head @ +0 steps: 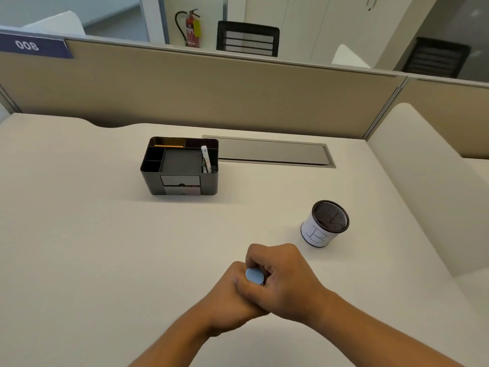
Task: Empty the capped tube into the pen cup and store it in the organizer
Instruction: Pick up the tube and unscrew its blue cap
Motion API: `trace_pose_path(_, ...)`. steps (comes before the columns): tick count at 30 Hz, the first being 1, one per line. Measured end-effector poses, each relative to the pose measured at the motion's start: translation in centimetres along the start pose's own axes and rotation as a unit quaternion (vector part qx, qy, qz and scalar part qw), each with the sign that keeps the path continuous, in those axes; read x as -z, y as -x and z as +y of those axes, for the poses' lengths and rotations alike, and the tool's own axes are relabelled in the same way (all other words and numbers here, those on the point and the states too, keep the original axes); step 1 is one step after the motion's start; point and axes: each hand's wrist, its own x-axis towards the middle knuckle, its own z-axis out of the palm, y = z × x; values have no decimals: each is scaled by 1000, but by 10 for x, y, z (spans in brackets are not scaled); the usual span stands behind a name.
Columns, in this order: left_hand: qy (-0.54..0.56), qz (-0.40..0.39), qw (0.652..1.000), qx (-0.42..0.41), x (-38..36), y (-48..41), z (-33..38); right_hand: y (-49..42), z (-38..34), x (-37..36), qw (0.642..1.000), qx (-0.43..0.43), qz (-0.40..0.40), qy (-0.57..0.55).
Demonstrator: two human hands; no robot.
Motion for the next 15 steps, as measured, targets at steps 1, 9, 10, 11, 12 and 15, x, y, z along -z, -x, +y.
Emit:
trace_pose_path(1,-3,-9,1000,-3,0,1,1,1,0,1,1000,13,-7,3)
trace_pose_path(9,-56,-8,998,-10,-2,-4,3,-5,14,18,994,49,-86,37)
trace_pose_path(10,-56,1,998,-13,-2,-5,3,-6,16,19,996,46,-76,30)
trace_pose_path(11,-62,9,998,-22,0,-6,3,-7,19,21,997,41,-59,14)
trace_pose_path(12,-66,17,997,-38,1,-7,4,-8,22,21,999,27,-35,-16)
trace_pose_path(15,-94,57,993,-46,10,-9,-1,-9,39,19,987,-50,60,-139)
